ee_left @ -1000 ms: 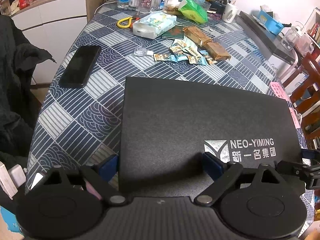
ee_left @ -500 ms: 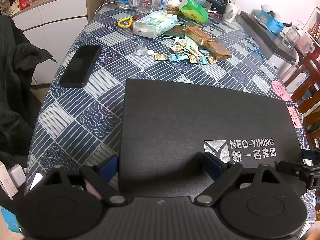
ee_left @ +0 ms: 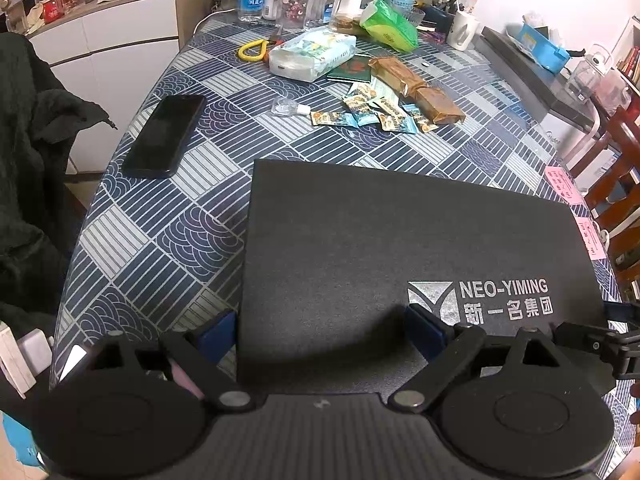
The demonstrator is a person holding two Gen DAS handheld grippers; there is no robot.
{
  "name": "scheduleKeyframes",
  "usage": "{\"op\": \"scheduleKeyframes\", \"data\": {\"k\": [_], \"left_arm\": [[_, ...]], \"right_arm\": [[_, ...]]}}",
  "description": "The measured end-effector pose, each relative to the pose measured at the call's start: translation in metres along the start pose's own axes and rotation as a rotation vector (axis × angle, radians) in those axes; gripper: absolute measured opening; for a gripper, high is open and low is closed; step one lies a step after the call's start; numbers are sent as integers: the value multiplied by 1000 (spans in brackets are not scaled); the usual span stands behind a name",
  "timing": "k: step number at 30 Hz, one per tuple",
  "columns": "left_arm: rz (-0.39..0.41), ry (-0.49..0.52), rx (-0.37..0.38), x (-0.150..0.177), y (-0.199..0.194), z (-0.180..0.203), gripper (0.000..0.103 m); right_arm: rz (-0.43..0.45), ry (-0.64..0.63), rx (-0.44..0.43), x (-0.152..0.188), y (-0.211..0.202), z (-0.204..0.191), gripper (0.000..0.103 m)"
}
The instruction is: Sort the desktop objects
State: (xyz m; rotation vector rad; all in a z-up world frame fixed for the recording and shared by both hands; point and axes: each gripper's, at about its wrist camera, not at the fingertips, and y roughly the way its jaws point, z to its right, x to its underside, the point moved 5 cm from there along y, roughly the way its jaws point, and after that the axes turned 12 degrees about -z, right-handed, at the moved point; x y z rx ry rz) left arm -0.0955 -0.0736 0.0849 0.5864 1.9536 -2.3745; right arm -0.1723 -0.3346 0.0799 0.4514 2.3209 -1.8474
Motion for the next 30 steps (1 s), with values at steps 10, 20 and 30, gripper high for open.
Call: {"op": "scheduleKeyframes", "data": {"k": [10,20,30], "left_arm": [[26,-2,1,4,-1,0,103],[69,-6,-6,9,-2,0,103],[49,-47,-22,6,-2,0,103]], "right_arm": [[18,6,-3,2,0,2,103],[36,23,-4,5,0,4,103],[35,47,-3,6,0,5,103]]}}
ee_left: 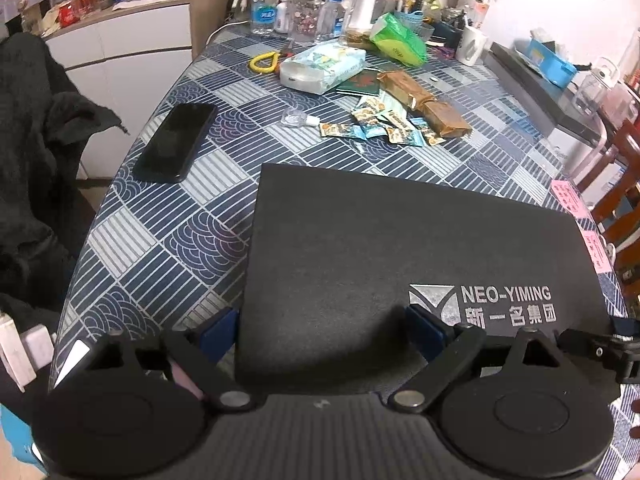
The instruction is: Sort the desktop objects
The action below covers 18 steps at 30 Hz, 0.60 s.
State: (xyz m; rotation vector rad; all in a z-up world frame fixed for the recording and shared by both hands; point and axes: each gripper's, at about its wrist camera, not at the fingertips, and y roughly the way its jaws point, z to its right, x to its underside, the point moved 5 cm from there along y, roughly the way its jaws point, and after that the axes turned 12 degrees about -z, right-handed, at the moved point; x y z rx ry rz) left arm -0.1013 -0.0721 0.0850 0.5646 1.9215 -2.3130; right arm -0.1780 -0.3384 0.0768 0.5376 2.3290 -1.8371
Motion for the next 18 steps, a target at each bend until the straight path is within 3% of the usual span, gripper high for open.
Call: {"op": "scheduleKeyframes", "data": {"k": [18], "left_arm": [[-14,-41,32,-2,3,-6,103]], "right_arm": [[7,9,2,3,-2,-1,103]]}}
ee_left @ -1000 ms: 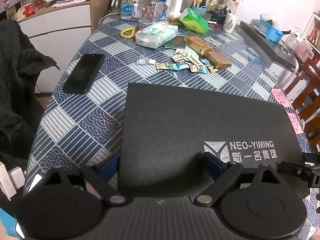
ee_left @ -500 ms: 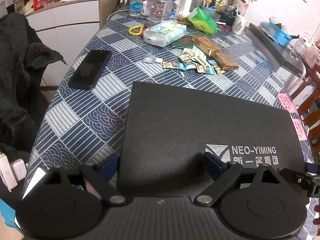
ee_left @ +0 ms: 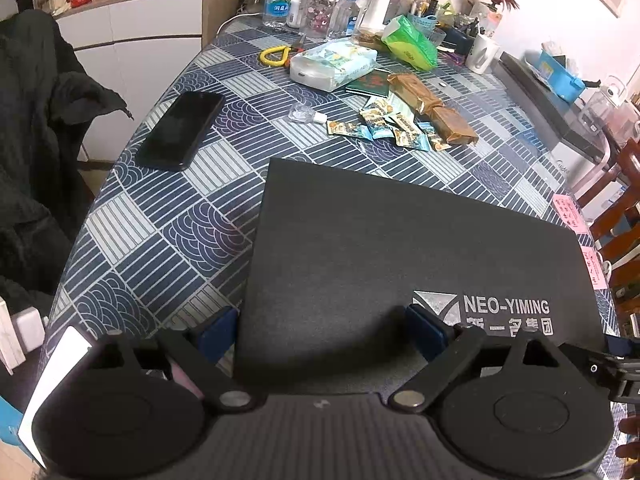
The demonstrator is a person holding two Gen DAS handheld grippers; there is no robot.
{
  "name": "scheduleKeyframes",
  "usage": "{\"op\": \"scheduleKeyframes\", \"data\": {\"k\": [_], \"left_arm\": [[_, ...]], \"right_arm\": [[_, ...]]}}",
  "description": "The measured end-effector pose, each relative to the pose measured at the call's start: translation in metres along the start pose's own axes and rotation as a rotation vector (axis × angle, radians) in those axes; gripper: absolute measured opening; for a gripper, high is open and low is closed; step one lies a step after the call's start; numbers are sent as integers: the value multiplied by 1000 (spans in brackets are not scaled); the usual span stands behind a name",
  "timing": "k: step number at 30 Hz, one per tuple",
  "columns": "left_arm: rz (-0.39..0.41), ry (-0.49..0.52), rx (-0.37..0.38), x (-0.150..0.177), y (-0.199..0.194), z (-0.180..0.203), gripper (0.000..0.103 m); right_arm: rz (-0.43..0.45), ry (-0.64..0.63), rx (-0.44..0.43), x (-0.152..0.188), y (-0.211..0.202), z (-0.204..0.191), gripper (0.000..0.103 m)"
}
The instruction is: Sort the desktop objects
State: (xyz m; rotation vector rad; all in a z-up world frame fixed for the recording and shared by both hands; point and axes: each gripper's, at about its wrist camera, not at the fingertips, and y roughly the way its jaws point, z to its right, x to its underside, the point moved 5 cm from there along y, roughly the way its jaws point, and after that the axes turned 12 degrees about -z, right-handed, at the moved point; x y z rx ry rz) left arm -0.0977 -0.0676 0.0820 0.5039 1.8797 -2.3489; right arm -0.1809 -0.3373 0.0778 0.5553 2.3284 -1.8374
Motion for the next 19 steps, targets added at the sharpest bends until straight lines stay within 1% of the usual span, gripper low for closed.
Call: {"op": "scheduleKeyframes", "data": {"k": [8,9,19], "left_arm": [[-25,-13,-9,-2,1,1,103],[-27,-10,-7,-7,0,0,103],[8,3,-22,-4,1,2,103]], "right_arm": [[0,0,-2,-1,0,0,103],[1,1,-2,0,0,0,103],[6,2,-2,2,0,-1,103]]}}
